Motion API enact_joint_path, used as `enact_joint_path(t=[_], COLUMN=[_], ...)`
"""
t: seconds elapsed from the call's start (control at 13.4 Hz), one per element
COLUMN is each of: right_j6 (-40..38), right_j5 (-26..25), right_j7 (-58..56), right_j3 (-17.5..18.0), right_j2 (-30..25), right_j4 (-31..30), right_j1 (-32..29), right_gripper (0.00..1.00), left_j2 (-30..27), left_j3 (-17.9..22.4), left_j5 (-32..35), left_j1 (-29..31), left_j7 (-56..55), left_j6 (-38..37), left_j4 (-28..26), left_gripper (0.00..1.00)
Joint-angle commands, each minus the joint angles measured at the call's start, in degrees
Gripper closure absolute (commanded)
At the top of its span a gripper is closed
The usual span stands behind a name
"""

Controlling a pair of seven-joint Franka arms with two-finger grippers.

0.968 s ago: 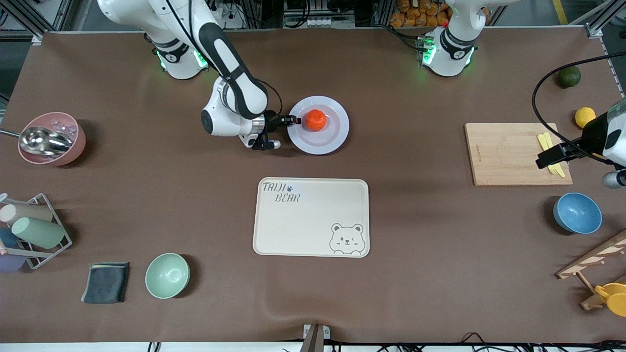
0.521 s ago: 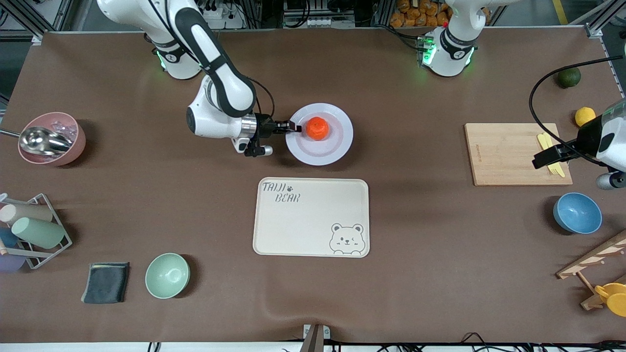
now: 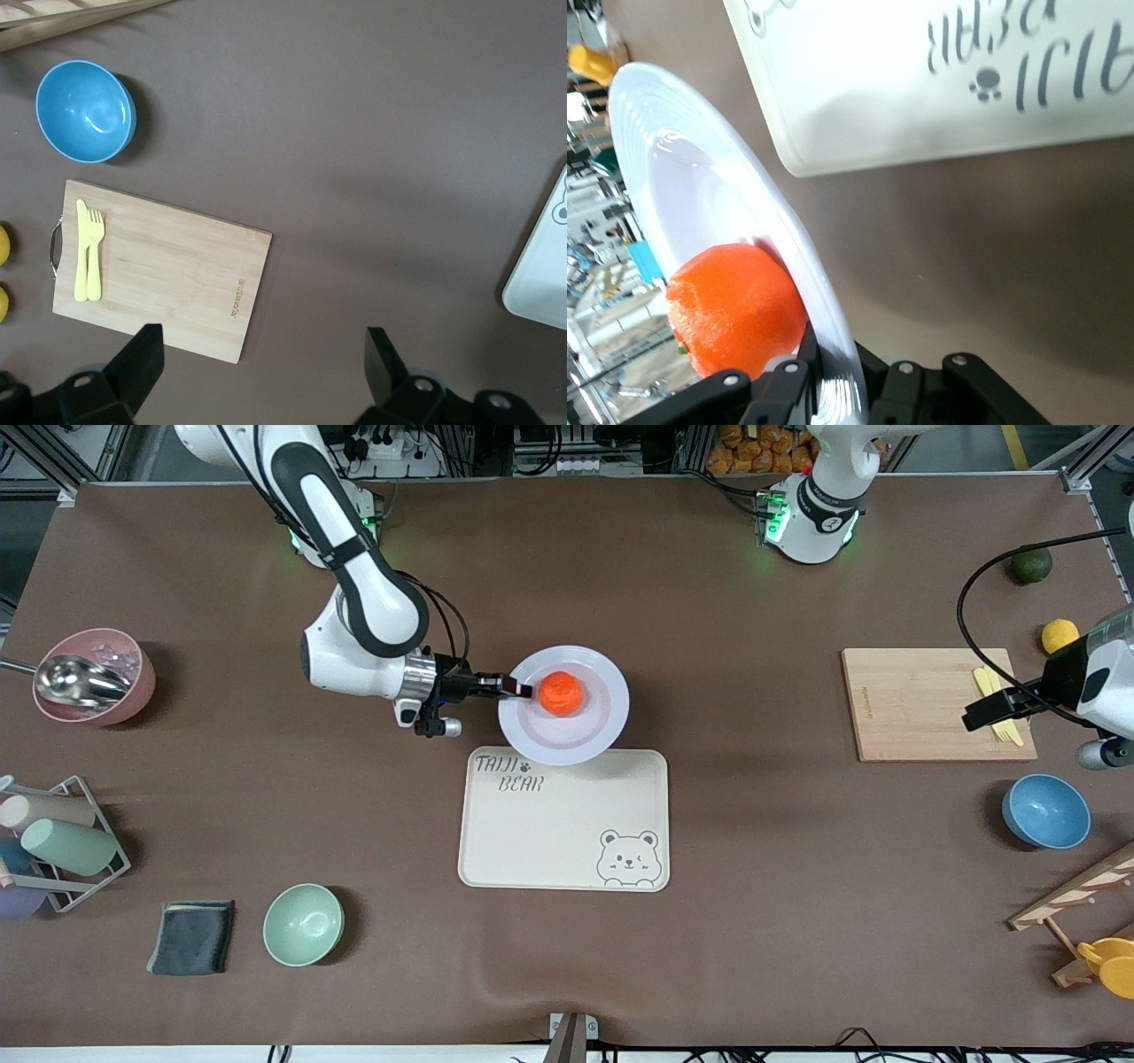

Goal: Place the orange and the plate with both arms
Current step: 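Lift the plate with the right gripper and carry it over the bear tray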

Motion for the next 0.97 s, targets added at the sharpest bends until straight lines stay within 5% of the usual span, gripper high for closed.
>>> enact_joint_path(t=[0.0, 0.3, 0.67, 0.89], right_j6=[-0.27, -0.88, -1.15, -1.06], right_j5=[-5.54, -15.84, -15.68, -14.97], right_j7=[9.26, 23.95, 25.21, 24.86], right_j3=[0.62, 0.71, 0.71, 0.89], right_j2=[2.43, 9.89, 20.88, 23.01], right_j4=[6.76, 19.94, 31.64, 32.45], right_j1=[-1.2, -2.88, -4.37, -4.11], right_gripper=[1.0, 1.0, 1.0, 1.0], left_j2=[-0.88, -1.49, -1.58, -1.32], left_j3=[-0.22, -0.31, -0.31, -0.31], left_j5=[0.74, 0.39, 0.3, 0.39], left_j1=[1.03, 2.26, 2.26, 2.26], left_j7=[-0.29, 0.68, 0.77, 0.77], left_j6=[0.19, -0.08, -0.16, 0.1], left_j4=[-1.02, -1.73, -1.82, -1.64], left_gripper=[0.0, 0.0, 0.0, 0.0])
